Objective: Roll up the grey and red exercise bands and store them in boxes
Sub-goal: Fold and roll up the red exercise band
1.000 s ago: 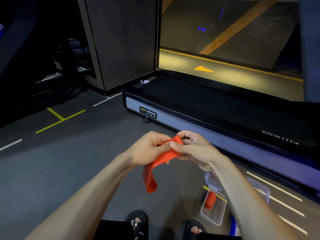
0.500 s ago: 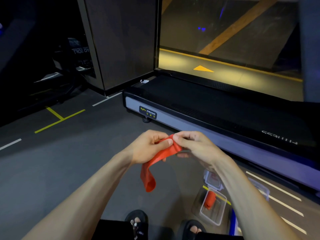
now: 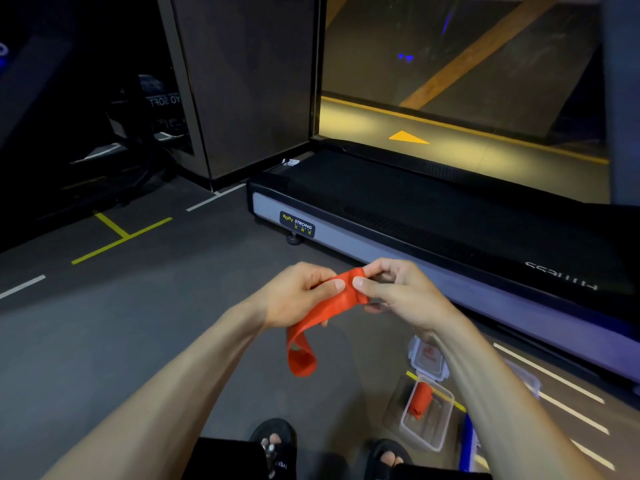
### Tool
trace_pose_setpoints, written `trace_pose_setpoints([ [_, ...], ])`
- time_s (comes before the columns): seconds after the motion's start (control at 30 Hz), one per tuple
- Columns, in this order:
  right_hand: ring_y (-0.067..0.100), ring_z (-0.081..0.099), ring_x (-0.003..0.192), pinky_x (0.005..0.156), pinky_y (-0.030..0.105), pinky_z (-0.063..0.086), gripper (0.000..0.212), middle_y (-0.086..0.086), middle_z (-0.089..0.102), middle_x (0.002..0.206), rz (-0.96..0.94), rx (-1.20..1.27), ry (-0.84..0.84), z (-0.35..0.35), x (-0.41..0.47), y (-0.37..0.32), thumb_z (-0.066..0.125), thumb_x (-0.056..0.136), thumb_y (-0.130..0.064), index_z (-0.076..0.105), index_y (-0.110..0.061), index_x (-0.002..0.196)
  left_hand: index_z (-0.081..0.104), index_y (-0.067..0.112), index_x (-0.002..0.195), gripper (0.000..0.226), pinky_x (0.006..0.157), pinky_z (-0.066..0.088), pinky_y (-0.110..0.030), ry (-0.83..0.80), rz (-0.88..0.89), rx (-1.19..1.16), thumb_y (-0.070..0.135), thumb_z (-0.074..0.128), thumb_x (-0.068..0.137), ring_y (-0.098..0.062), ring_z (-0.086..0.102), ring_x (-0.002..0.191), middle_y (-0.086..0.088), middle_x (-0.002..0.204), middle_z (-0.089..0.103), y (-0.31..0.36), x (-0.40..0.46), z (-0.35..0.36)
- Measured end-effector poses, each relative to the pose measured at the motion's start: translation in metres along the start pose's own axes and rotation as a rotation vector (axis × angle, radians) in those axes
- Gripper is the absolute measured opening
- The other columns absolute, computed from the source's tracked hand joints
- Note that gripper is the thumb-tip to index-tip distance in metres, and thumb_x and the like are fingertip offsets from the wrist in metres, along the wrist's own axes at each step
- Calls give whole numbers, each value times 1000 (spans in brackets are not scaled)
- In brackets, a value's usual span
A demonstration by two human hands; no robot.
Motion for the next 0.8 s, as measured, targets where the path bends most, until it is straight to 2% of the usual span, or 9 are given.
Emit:
trace_pose_setpoints([
  [0.1,14,70,75,77,35,57,7,5,73,78,4,-5,-8,0,-1,0,73,93,-11,66,-10,93,66,7,86,31,58,52,-26,14,12,23,30,56,104,-19,68,60,-9,68,72,-2,1,0],
  [0.17,15,70,74,74,34,57,9,8,73,80,2,-6,-7,1,-1,0,75,91,-10,65,-9,92,68,13,85,29,59,53,-30,19,16,29,33,57,103,-21,69,61,-8,69,72,-2,1,-1],
  [0.23,15,68,70,70,33,56,13,10,71,79,-6,-4,-9,1,-1,0,76,90,-9,64,-8,90,68,17,82,29,57,52,-29,21,23,34,33,57,104,-20,68,61,-8,68,72,-2,1,0],
  [0.4,21,71,75,73,39,59,24,15,72,84,-26,-35,5,4,-1,-4,82,82,-5,58,-8,84,68,6,89,34,56,52,-26,21,28,29,33,55,105,-30,70,62,-14,72,72,1,1,0],
  [0.53,17,69,72,67,31,58,28,10,71,82,-28,-45,-27,5,0,-4,85,79,-8,57,-9,85,68,6,90,32,56,53,-27,10,42,2,31,54,105,-29,70,63,-17,74,72,2,0,1],
  [0.67,9,65,62,61,25,53,30,5,69,77,-29,-45,-46,6,0,-6,86,78,-11,58,-11,89,68,10,89,31,57,50,-26,1,75,-2,28,50,107,-19,66,60,-12,70,72,3,-1,1],
  [0.8,6,58,54,56,23,46,30,3,67,72,-38,-83,-66,8,-2,-7,88,77,-13,62,-10,91,67,7,89,33,58,52,-28,-1,71,-31,31,52,106,-22,68,62,-16,73,72,2,-1,2],
])
Point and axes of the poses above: each hand's wrist, its own x-axis towards the middle knuckle, its own z-axis out of the palm, y = z × x, the point moved 1 cm from there along x, towards the middle knuckle
